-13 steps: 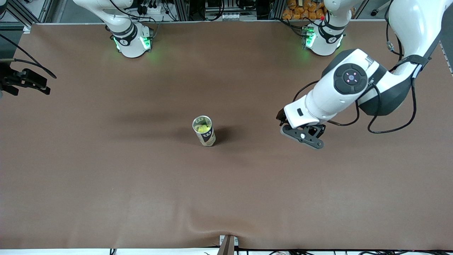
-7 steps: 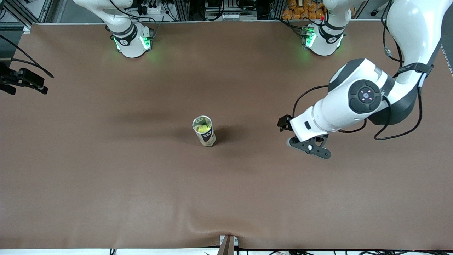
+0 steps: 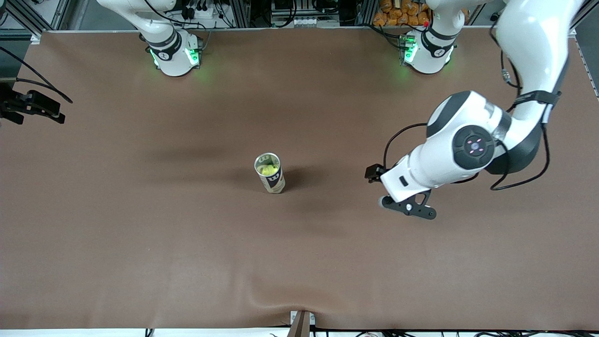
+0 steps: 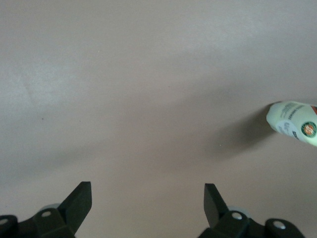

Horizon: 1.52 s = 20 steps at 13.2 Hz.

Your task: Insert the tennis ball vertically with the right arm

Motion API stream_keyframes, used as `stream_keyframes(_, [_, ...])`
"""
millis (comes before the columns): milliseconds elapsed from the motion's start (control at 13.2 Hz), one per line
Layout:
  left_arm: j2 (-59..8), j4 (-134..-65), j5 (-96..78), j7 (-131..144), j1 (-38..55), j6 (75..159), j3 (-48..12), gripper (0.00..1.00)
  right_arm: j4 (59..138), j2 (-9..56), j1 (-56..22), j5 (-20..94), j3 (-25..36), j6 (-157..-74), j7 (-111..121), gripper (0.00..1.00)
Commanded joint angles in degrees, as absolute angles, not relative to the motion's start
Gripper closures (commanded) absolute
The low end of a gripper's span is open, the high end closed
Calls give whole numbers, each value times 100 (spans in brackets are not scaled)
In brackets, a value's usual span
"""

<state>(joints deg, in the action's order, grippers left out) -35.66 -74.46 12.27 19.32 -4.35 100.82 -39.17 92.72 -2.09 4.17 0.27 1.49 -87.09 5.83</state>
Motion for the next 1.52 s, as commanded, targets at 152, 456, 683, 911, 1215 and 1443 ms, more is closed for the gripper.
stream_keyframes(152, [-2796,-7400,-209,1512,877,9896,-1674,0,8633,-220,597,202,79,-8622,571,0])
stream_keyframes(456, [-2287,-7584,-299,1266,888,9853,-1013,0,8587,-246,580,211,70,-8490,510,0])
stream_keyframes(683, [-1996,-7602,-290,1239,687,9300,-747,0,8569,-281,493,325,-52,-8455,-164,0])
stream_keyframes(911, [-1610,-7874,-290,1239,502,9062,-677,0,8534,-439,211,299,-36,-8447,-484,0])
stream_keyframes(1215, [-776,-8401,-290,1266,369,8835,-650,0,8482,-501,150,308,52,-8174,-475,0])
stream_keyframes(1443, [6,-8972,-255,986,-87,8701,-659,0,8534,-492,-79,316,308,-8218,-466,0])
